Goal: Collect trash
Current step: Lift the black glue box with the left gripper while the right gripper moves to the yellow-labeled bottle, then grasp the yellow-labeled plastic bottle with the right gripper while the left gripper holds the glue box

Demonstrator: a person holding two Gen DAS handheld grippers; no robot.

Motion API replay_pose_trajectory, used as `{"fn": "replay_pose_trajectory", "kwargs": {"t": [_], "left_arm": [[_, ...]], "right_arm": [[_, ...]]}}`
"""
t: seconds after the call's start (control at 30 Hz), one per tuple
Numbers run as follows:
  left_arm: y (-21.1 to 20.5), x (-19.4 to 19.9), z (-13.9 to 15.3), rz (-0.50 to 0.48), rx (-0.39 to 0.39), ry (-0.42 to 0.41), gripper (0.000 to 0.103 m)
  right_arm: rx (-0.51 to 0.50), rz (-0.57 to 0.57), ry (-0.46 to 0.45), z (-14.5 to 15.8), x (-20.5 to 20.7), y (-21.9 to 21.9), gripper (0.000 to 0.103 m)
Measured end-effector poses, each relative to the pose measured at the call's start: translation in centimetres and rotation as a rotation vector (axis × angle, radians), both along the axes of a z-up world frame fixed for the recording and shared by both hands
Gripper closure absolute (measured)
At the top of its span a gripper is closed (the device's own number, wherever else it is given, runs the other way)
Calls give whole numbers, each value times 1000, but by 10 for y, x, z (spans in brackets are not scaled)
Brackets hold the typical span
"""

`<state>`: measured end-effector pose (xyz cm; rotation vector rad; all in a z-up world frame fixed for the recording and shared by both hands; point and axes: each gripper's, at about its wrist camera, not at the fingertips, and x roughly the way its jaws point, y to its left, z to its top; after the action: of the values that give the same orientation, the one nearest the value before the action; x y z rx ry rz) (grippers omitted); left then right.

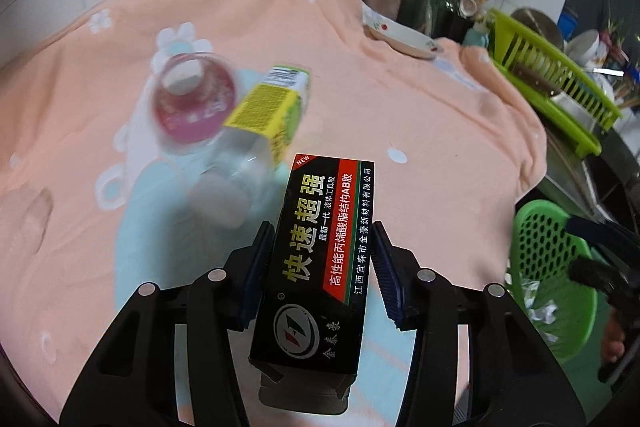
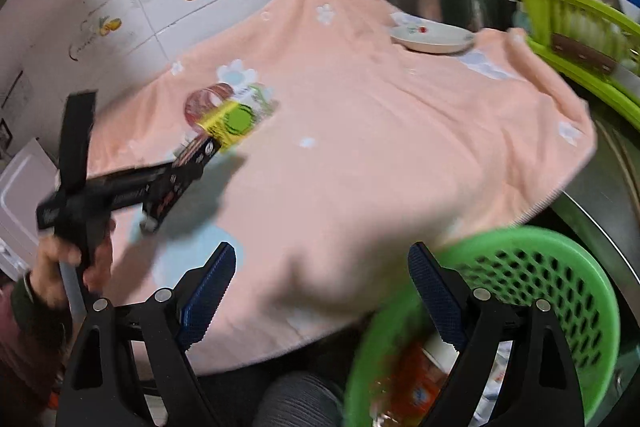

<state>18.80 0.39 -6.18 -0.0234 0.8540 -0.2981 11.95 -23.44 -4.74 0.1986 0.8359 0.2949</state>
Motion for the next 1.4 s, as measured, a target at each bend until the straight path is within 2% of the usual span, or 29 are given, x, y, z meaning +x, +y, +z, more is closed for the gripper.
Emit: {"fn": "replay_pose_trajectory", "kwargs": {"t": [0.37,0.5,0.73,1.03,1.4], "left_arm": [[74,-34,28,147,-31,-50,55],[98,-37,33,184,-51,-62,55],[114,-37,33,200,-75,-70,55],[121,-34,29,198,-87,-64,55],[125,-24,18,198,-100,-39,55]], "right_arm": [[126,127,84,20,95,82,26],[183,124,133,18,126,106,30],[265,78,228,5,176,137,31],[326,15,325,-25,211,152,32],[316,-34,373,-47,234,164,32]]}}
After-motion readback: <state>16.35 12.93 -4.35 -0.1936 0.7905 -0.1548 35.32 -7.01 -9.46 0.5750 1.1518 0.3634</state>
